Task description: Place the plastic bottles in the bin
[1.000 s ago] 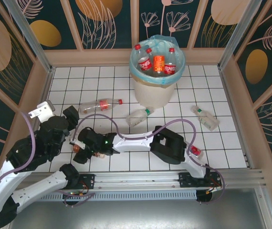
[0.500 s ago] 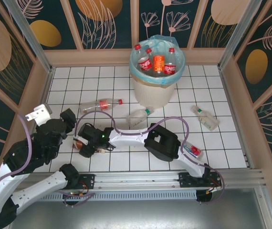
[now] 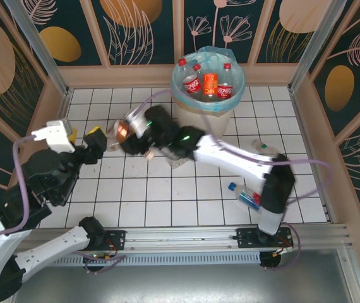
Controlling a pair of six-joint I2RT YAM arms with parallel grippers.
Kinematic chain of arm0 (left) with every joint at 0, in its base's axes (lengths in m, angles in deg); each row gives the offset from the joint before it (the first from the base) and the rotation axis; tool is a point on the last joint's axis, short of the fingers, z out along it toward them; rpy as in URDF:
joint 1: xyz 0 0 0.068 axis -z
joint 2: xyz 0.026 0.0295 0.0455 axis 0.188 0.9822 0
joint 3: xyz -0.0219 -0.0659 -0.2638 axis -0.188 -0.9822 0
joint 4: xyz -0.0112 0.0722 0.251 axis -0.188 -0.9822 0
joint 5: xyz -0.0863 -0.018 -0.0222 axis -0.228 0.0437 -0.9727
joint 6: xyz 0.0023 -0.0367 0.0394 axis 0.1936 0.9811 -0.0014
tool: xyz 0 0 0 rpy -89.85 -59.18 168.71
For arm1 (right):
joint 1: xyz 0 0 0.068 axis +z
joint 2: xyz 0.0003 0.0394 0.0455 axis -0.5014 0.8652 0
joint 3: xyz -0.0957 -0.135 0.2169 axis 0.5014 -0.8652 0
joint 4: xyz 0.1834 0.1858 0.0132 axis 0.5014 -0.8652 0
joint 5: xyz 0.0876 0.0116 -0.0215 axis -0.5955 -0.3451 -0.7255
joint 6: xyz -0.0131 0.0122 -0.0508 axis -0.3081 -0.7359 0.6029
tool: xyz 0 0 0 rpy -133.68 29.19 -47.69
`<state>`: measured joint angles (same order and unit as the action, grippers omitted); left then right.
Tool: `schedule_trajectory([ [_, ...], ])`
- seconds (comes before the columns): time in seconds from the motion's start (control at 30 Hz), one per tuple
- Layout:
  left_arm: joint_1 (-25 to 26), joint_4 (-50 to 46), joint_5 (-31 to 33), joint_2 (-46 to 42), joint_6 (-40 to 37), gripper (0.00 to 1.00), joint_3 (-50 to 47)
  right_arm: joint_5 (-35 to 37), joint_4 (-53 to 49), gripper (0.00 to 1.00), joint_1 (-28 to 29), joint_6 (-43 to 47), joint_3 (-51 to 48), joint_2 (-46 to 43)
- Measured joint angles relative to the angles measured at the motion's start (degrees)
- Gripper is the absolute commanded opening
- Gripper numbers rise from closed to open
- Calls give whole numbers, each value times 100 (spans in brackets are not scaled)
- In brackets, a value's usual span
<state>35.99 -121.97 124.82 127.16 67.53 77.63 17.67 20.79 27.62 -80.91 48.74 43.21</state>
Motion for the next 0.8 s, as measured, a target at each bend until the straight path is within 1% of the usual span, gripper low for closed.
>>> schedule_trajectory([
  [0.13,0,717,-826,857,-562,76,186,-131,726,52,-916,-81,-208,-1110],
  [0.27,0,1421,-1620,1834,-981,76,396,-258,1635,52,-1797,-83,-476,-1585],
  [0.33,0,1766,-1974,2332,-1126,77,509,-382,2046,52,-2253,-83,-503,-1502],
  [0.43,0,2273,-2374,2896,-1241,77,586,-549,2588,52,-2830,-90,-501,-1084],
  [0.5,0,2616,-2524,3117,-1257,78,531,-667,2931,52,-3104,-140,-553,-726],
  [0.6,0,3077,-2573,3250,-1226,78,321,-909,3329,54,-3386,-310,-758,-227],
  [0.67,0,3248,-2568,3263,-1163,78,208,-1051,3469,58,-3482,-398,-903,15],
  [0.8,0,3467,-2544,3259,-1062,79,81,-1298,3657,72,-3534,-490,-1139,210],
])
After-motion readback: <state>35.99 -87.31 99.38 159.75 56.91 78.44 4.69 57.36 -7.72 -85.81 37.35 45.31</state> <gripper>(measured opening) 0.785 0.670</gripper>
